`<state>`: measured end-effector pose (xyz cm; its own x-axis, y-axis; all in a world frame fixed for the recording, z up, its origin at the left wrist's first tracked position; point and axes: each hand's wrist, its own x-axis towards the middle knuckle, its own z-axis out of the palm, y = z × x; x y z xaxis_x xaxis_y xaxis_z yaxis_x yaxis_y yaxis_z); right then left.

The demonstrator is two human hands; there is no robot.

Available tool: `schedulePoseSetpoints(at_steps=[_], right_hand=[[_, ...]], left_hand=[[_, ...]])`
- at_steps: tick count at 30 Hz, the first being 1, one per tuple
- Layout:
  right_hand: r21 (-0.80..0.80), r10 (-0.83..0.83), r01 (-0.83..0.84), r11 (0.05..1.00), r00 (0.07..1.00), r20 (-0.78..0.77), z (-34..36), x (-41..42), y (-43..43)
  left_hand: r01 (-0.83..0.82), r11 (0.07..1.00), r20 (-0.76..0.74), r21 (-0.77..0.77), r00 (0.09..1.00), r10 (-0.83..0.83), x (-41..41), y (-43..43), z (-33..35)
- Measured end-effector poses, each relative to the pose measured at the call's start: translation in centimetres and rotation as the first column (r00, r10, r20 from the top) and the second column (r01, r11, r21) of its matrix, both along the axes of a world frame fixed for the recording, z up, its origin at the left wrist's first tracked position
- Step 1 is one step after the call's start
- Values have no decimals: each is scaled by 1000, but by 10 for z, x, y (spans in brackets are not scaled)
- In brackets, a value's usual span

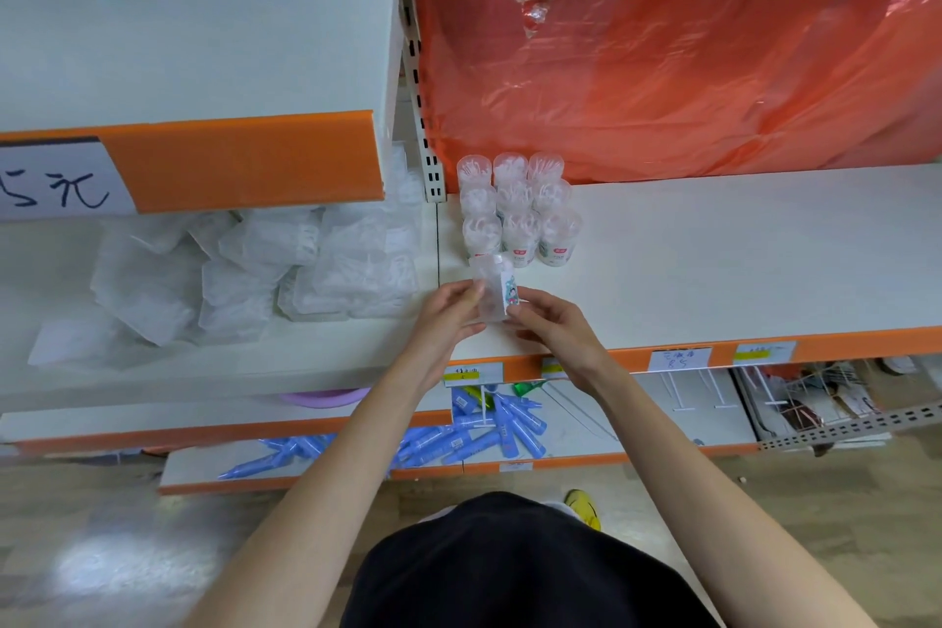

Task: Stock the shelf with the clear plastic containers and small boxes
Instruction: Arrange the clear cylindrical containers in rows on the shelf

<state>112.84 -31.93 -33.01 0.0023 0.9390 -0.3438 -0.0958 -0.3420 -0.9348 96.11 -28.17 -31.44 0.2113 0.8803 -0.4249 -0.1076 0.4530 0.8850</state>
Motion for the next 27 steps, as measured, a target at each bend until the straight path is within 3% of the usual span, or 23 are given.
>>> schedulePoseSetpoints(at_steps=[7, 14, 21, 27], right_hand=[[42, -55, 53, 998, 998, 38, 1, -6, 1], [57, -38, 34, 998, 997, 60, 1, -2, 2], [20, 62, -63, 998, 996, 69, 3, 6, 3], [37, 105, -107, 994, 992, 72, -1, 4, 7]], left_hand=[[132, 989, -132, 70, 984, -122, 3, -1, -1], [76, 994, -110, 82, 992, -67, 2, 3, -4], [132, 988, -68, 86, 990, -126, -3, 4, -4], [181, 972, -146, 147, 976, -160, -7, 2, -4]])
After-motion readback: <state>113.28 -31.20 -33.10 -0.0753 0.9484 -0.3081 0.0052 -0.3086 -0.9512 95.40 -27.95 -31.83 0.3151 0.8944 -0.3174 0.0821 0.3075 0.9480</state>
